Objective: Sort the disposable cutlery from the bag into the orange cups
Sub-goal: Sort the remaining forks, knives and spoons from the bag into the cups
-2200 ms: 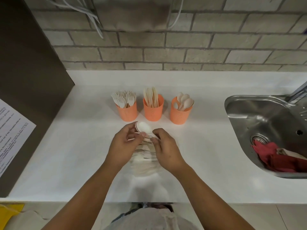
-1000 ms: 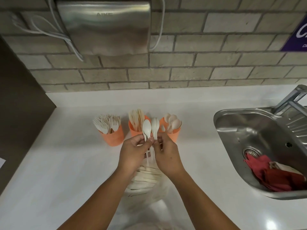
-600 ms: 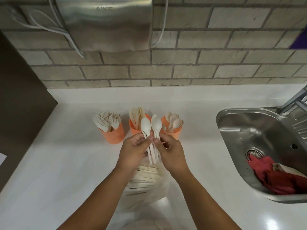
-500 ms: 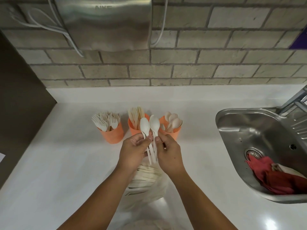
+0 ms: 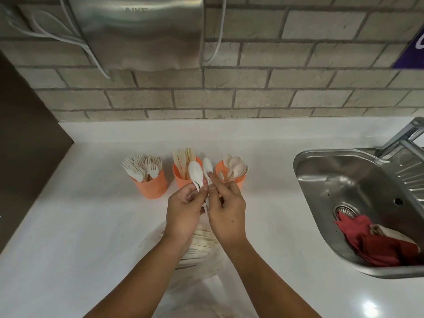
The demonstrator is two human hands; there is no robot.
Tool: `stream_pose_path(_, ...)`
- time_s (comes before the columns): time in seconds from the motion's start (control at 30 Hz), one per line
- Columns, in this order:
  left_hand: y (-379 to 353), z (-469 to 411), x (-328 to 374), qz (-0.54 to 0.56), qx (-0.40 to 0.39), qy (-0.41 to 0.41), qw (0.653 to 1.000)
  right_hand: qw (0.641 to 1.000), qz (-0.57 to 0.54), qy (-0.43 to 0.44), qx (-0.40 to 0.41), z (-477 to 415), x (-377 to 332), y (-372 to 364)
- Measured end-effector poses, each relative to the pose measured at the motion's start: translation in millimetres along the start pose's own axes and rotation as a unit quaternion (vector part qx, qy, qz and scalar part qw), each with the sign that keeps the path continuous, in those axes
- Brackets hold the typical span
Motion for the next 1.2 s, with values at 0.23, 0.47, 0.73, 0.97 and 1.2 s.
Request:
stream_pose_path(0.23,4.5,-0.9,2.4,-0.031,0.011,-0.034,0.999,0.973,-0.164,-0.159,0.015,-12.1,1.9,4.2)
stream_pose_path(0.47,12.0,-8.6,14.1,-0.16,-0.023,-0.078,0.984,0.906,-0.3,-0.297,-0.029,-31.0,14.0,16.3)
stream_pose_path(0.73,5.9,-14.5,32.1,-0.168,-0.054,-0.104,0.979,0.872,-0.369,-0.313,-0.07,-52.5,3.6,30.2)
stream_pose_path(0.97,2.2,-25.4,36.4,-0.32,0.086,-0.237,0.913,0.936,-0.258,-0.236,-0.035,-63.0,5.4,32.1)
stream_pose_path(1.2,-4.0,-28.1,42.2,-0.289,0.075,-0.222,0.928,0.963,-0.188,-0.185,-0.062,-77.0,3.0,41.4)
Point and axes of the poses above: each hand's wrist, its own z-axis away from the middle knuckle, its own y-axis out of the back of the hand, x = y × z, the point moved 2 cm from there along -z, towards the middle knuckle, and after that the axes turned 15 degrees about y, right-handed, at the moved point
